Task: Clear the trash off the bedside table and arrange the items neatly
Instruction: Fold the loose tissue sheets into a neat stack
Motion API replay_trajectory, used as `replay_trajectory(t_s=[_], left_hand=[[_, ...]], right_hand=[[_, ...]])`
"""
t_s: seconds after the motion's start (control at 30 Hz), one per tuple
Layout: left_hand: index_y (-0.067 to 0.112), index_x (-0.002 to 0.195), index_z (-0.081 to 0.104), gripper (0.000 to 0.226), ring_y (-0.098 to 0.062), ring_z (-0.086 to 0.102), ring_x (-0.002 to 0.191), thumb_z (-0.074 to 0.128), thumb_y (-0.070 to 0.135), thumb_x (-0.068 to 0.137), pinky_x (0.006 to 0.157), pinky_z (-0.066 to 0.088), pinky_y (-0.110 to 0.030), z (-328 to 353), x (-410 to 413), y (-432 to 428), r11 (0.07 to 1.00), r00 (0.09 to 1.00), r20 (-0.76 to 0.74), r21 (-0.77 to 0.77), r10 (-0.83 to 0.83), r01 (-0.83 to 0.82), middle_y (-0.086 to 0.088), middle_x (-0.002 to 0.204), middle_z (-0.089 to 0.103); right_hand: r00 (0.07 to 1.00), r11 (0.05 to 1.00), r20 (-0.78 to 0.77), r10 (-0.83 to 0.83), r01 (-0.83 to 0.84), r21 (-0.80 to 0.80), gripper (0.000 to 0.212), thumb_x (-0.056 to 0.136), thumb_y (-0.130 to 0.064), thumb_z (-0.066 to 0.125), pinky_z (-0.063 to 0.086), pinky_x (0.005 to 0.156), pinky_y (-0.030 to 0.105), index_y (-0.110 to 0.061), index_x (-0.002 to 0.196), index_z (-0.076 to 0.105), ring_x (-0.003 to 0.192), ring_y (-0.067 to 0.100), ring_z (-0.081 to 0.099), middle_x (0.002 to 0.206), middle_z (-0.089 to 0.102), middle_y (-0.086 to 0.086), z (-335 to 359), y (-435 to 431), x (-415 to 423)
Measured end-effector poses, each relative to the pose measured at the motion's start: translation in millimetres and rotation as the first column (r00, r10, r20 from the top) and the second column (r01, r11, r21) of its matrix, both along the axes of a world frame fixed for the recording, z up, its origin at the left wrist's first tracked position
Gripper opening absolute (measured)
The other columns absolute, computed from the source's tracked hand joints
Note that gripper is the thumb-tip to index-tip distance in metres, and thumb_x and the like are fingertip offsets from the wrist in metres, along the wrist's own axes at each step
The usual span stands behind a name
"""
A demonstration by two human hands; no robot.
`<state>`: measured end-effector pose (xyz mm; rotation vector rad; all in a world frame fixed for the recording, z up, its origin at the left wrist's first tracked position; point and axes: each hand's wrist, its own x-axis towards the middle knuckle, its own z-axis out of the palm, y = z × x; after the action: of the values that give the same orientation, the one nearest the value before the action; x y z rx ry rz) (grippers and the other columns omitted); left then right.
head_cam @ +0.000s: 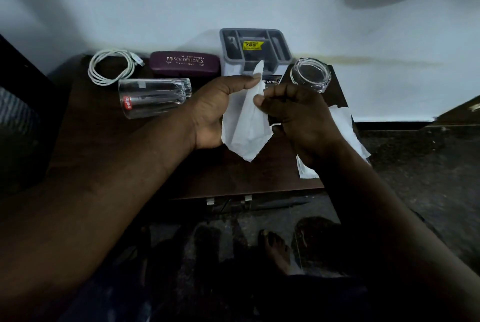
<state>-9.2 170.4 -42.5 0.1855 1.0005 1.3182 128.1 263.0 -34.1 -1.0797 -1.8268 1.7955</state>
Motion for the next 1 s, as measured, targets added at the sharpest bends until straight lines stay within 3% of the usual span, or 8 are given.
replay_trajectory(t_s=[0.13, 0.27, 0.37, 0.57, 0.67, 0.8, 0.93, 1.0], left_hand=[[0.012, 0.127, 0.061, 0.039, -0.027, 0.063, 0.091, 0.060, 0.038, 0.097, 0.092, 0.049, -0.038, 0, -1, 2, 0.999, 0.999, 0.008, 0.004, 0.033, -0.033, -0.010, 0.100, 0.066], [0.013, 0.118, 0.067, 0.030, -0.028, 0.067, 0.083, 0.059, 0.034, 0.098, 0.083, 0.053, -0.036, -3, -3, 2, 0.997, 0.997, -0.019, -0.024, 0.068, -0.069, -0.010, 0.096, 0.070], [0.015, 0.109, 0.070, 0.025, -0.027, 0.069, 0.080, 0.060, 0.034, 0.097, 0.075, 0.056, -0.034, -3, -3, 2, 0.993, 0.993, -0.049, -0.050, 0.105, -0.108, -0.008, 0.094, 0.073], [0.013, 0.116, 0.073, 0.025, -0.032, 0.071, 0.098, 0.063, 0.026, 0.097, 0.082, 0.059, -0.044, -3, -3, 3, 0.969, 0.969, -0.144, -0.118, 0.202, -0.219, -0.009, 0.108, 0.076], [0.014, 0.131, 0.068, 0.041, -0.034, 0.068, 0.116, 0.060, 0.039, 0.099, 0.101, 0.052, -0.051, -5, -4, 4, 0.969, 0.968, -0.101, -0.074, 0.229, -0.237, -0.009, 0.124, 0.073], [0.016, 0.138, 0.064, 0.056, -0.034, 0.067, 0.119, 0.063, 0.051, 0.094, 0.103, 0.051, -0.053, -5, -3, 5, 0.983, 0.982, -0.060, -0.017, 0.180, -0.182, -0.011, 0.130, 0.070], [0.012, 0.116, 0.075, 0.031, -0.031, 0.075, 0.098, 0.075, 0.028, 0.089, 0.084, 0.061, -0.049, -5, 1, 5, 0.986, 0.976, -0.184, -0.092, 0.120, -0.139, -0.010, 0.111, 0.078], [0.008, 0.107, 0.075, 0.019, -0.031, 0.076, 0.089, 0.073, 0.011, 0.089, 0.075, 0.063, -0.046, -6, 2, 6, 0.969, 0.948, -0.290, -0.160, 0.135, -0.186, -0.011, 0.103, 0.079]], right_hand=[[1.000, 0.999, 0.016, -0.011, 0.011, 0.031, 0.016, 0.088, -0.016, 0.082, 0.048, 0.068, 0.038, -0.007, 0.097, 0.074, 0.079, 0.029, 0.061, 0.098, 0.073, 0.029, 0, 0, 1], [1.000, 1.000, 0.008, -0.020, 0.020, -0.012, 0.008, 0.091, -0.013, 0.079, 0.044, 0.054, 0.027, -0.010, 0.086, 0.072, 0.070, 0.021, 0.061, 0.082, 0.071, 0.011, 0, 4, 5], [0.999, 0.997, 0.027, -0.023, 0.024, -0.068, 0.015, 0.091, -0.007, 0.075, 0.052, 0.053, 0.027, -0.012, 0.079, 0.068, 0.066, 0.016, 0.068, 0.078, 0.073, 0.006, 1, 6, 8], [0.991, 0.989, 0.073, -0.111, 0.117, -0.086, 0.023, 0.086, 0.006, 0.067, 0.056, 0.082, 0.050, -0.010, 0.070, 0.063, 0.083, 0.032, 0.064, 0.090, 0.067, 0.020, -1, 12, 14], [0.982, 0.989, 0.131, -0.139, 0.145, -0.036, 0.017, 0.083, 0.005, 0.065, 0.055, 0.091, 0.059, -0.008, 0.073, 0.065, 0.088, 0.036, 0.062, 0.093, 0.067, 0.023, -3, 14, 15], [0.978, 0.982, 0.113, -0.176, 0.182, -0.047, 0.010, 0.077, -0.010, 0.070, 0.056, 0.090, 0.050, -0.014, 0.086, 0.073, 0.098, 0.036, 0.070, 0.102, 0.076, 0.013, -1, 13, 13], [0.987, 0.989, 0.093, -0.128, 0.134, -0.062, 0.020, 0.089, -0.020, 0.079, 0.063, 0.080, 0.044, -0.022, 0.109, 0.078, 0.091, 0.017, 0.079, 0.102, 0.082, -0.004, -3, 9, 14], [0.982, 0.988, 0.112, -0.152, 0.153, 0.000, 0.027, 0.087, -0.014, 0.081, 0.063, 0.087, 0.050, -0.016, 0.114, 0.078, 0.096, 0.024, 0.078, 0.105, 0.081, 0.002, -6, 9, 13]])
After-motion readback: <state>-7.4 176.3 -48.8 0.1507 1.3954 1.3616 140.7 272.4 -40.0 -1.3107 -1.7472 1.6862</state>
